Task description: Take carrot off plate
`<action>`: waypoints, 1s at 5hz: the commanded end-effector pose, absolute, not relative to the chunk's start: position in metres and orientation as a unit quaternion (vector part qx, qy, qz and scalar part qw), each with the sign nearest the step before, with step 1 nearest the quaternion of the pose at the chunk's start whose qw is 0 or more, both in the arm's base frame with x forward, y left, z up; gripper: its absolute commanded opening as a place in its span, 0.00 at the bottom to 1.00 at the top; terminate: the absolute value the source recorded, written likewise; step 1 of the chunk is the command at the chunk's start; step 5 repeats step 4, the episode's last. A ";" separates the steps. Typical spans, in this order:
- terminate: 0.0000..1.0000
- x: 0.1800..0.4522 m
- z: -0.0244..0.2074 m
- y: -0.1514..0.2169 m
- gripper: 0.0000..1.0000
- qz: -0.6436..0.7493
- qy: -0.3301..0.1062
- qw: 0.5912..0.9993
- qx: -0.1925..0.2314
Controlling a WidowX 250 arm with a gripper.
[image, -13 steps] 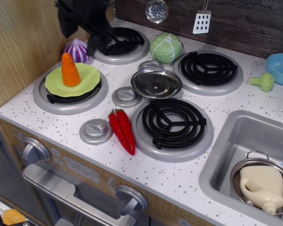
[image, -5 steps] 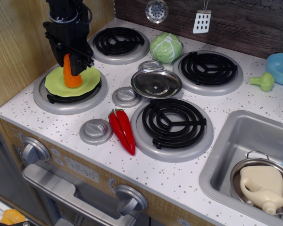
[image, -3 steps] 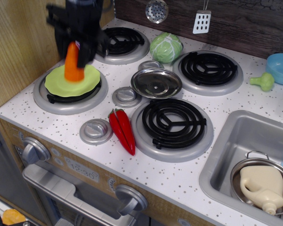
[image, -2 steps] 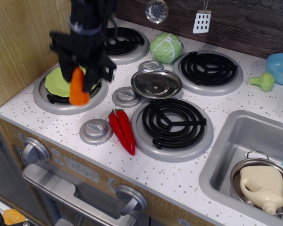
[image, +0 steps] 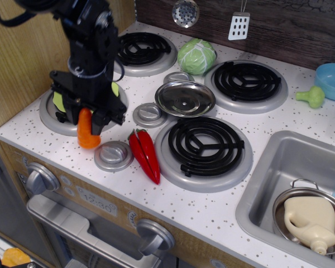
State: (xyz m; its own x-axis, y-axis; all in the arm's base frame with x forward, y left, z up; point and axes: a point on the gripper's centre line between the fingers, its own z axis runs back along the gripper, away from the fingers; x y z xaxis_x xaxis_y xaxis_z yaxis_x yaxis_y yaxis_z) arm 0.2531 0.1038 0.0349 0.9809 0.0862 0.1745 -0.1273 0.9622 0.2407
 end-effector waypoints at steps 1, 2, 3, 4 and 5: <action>0.00 0.246 0.030 0.116 0.00 0.057 -0.096 0.985 0.128; 0.00 0.245 0.030 0.117 1.00 0.045 -0.109 0.986 0.122; 0.00 0.245 0.030 0.117 1.00 0.045 -0.109 0.986 0.122; 1.00 0.245 0.030 0.117 1.00 0.045 -0.109 0.986 0.122; 1.00 0.245 0.030 0.117 1.00 0.045 -0.109 0.986 0.122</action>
